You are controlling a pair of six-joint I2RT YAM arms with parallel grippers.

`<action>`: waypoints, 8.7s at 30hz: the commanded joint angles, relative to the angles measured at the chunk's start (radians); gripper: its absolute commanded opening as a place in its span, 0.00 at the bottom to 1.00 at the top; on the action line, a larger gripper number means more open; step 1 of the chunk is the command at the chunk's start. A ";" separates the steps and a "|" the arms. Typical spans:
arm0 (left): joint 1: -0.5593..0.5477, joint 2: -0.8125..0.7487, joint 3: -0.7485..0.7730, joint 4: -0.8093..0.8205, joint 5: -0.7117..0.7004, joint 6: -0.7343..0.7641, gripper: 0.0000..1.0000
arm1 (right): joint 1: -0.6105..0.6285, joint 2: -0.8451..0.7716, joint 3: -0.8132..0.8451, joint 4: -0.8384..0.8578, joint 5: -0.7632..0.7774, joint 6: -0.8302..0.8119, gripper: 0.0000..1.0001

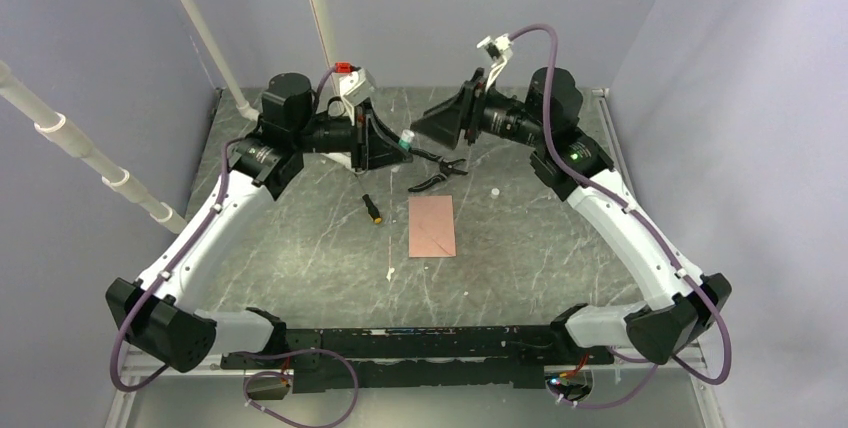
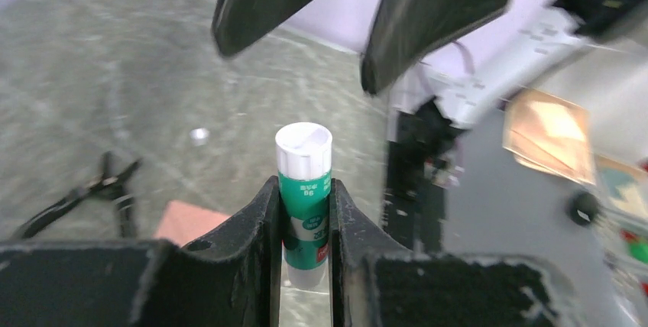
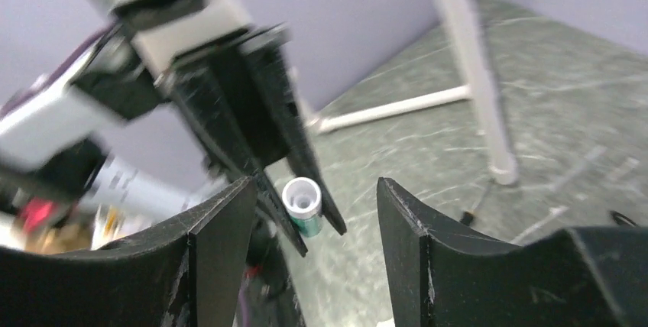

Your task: Place the letter into the envelope and seal it

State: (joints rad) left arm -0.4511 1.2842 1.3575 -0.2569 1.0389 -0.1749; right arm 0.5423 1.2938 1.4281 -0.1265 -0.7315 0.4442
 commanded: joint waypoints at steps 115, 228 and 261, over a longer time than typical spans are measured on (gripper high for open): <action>0.005 -0.030 0.027 0.219 -0.072 -0.088 0.02 | 0.090 0.060 0.120 0.043 0.271 0.107 0.77; 0.071 0.093 0.065 0.062 -0.120 -0.713 0.41 | 0.132 0.044 0.089 -0.277 0.327 -0.676 0.00; 0.081 -0.083 -0.123 -0.047 -0.785 -0.466 0.02 | -0.241 0.292 -0.084 -0.597 0.891 0.086 0.72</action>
State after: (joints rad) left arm -0.3679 1.2160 1.2400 -0.3874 0.2295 -0.6655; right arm 0.3298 1.4593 1.3403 -0.5751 0.0402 0.4572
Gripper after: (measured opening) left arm 0.256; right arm 0.764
